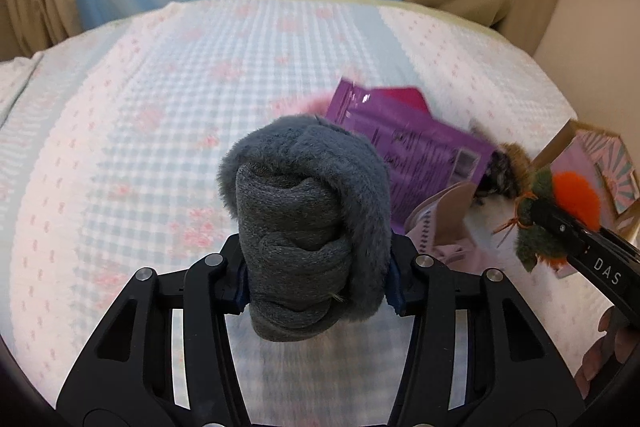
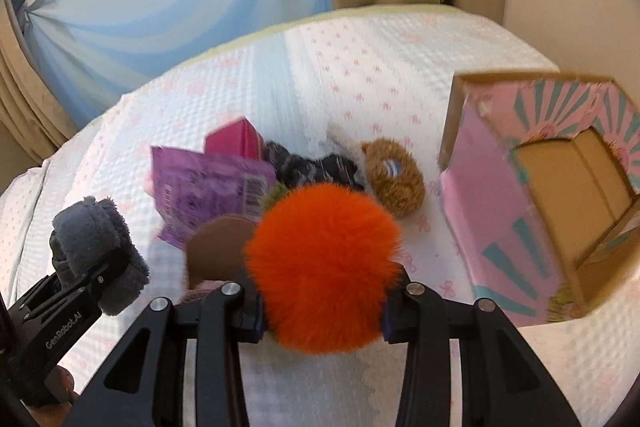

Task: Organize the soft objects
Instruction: 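Lift the grey sock roll and orange pompom and carry both over the box, then lower both items into the box and open both tools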

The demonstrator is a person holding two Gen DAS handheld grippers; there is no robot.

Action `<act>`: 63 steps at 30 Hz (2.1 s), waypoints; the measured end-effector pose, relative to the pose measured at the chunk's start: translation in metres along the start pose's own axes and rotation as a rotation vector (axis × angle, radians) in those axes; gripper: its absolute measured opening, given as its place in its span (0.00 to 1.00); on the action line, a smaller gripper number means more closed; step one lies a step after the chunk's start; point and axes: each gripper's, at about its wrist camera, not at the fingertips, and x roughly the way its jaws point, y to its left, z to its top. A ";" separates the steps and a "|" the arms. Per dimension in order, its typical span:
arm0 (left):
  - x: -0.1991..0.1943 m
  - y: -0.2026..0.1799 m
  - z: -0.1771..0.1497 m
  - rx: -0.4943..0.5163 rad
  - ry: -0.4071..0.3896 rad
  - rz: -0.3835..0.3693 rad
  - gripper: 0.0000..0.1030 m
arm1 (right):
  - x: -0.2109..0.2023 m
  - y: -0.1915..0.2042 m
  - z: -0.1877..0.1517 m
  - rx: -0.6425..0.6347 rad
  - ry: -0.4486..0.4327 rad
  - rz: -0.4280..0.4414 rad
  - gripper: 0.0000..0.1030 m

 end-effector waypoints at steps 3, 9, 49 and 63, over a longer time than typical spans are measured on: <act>-0.031 0.000 0.012 -0.003 -0.020 0.003 0.45 | -0.032 0.004 0.011 0.000 -0.023 0.001 0.36; -0.102 -0.014 0.036 0.012 -0.065 0.029 0.45 | -0.104 0.011 0.040 -0.036 -0.041 0.007 0.36; -0.095 -0.421 0.090 0.224 0.164 -0.143 0.45 | -0.176 -0.302 0.173 -0.177 0.098 -0.084 0.36; 0.049 -0.436 0.037 0.328 0.439 -0.069 0.45 | -0.033 -0.319 0.151 -0.148 0.395 -0.013 0.36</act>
